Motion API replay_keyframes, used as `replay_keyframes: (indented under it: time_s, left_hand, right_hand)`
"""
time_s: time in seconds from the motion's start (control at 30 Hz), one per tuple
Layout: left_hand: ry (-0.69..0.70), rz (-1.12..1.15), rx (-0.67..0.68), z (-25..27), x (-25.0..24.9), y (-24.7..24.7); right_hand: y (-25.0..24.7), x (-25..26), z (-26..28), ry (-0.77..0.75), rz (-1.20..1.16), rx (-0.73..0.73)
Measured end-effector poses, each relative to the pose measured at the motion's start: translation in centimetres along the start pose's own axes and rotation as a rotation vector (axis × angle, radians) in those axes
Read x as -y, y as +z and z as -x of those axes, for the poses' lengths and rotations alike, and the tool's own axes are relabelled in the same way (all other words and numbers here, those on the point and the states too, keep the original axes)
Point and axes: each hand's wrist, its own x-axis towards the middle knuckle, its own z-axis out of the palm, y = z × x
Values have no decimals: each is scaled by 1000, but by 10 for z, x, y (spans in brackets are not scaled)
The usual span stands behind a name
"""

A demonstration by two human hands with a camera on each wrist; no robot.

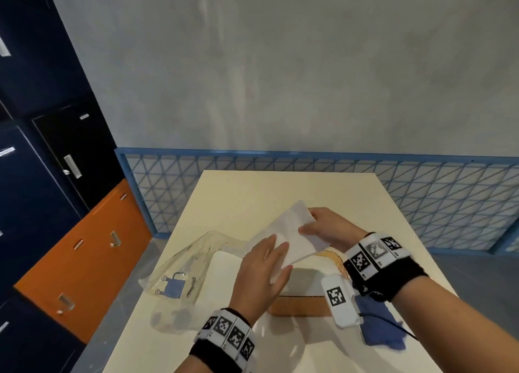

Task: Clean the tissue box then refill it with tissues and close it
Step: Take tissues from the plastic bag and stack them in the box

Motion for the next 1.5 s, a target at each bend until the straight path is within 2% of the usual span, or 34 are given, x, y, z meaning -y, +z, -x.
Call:
replay_keyframes:
  time_s: [0.03, 0.1, 0.17, 0.2, 0.27, 0.33, 0.47, 0.53, 0.7, 0.87, 0.93, 1.07, 1.17, 1.3, 1.43, 1.5]
  left_hand:
    - [-38, 101, -32, 1, -2, 0]
    - [-200, 363, -113, -1, -5, -3]
    - [-422, 597, -247, -9, -5, -8]
    - [-543, 733, -266, -14, -3, -11]
    - [-713, 1021, -212, -25, 2, -16]
    - [-748, 1152, -158, -32, 7, -19]
    - [-631, 956, -220, -41, -1, -20]
    - [-621, 854, -212, -37, -4, -10]
    - [-708, 597, 16, -18, -5, 37]
    - [-722, 516, -41, -25, -8, 39]
    - [-772, 398, -31, -32, -2, 41]
    - [-826, 110, 226, -39, 4, 47]
    - [-796, -20, 335, -41, 5, 51]
    - [-722, -101, 368, -42, 8, 55]
    - [-620, -167, 362, -40, 10, 54]
    - [-490, -258, 306, -40, 10, 49]
  right_hand:
    - [-4, 2, 3, -30, 48, -27]
    - [-13, 6, 9, -94, 78, -63]
    - [-20, 6, 16, -133, 61, -75]
    - [-22, 5, 18, -143, 45, -72]
    - [-24, 0, 21, -151, 27, -65]
    - [-22, -6, 21, -161, -5, -79]
    - [-14, -25, 19, -173, -187, -157]
    - [-8, -46, 18, -133, -254, -183]
    - [20, -106, 17, 82, -112, -273]
    - [13, -104, 4, 115, -83, -356]
    - [8, -103, -4, 166, -41, -339]
    - [14, -110, -11, 248, 183, -311]
    - [25, -113, -11, 278, 262, -332]
    - [35, -122, -12, 269, 345, -360]
    - [38, -128, -7, 229, 391, -363]
    - [40, -128, -2, 114, 575, -396]
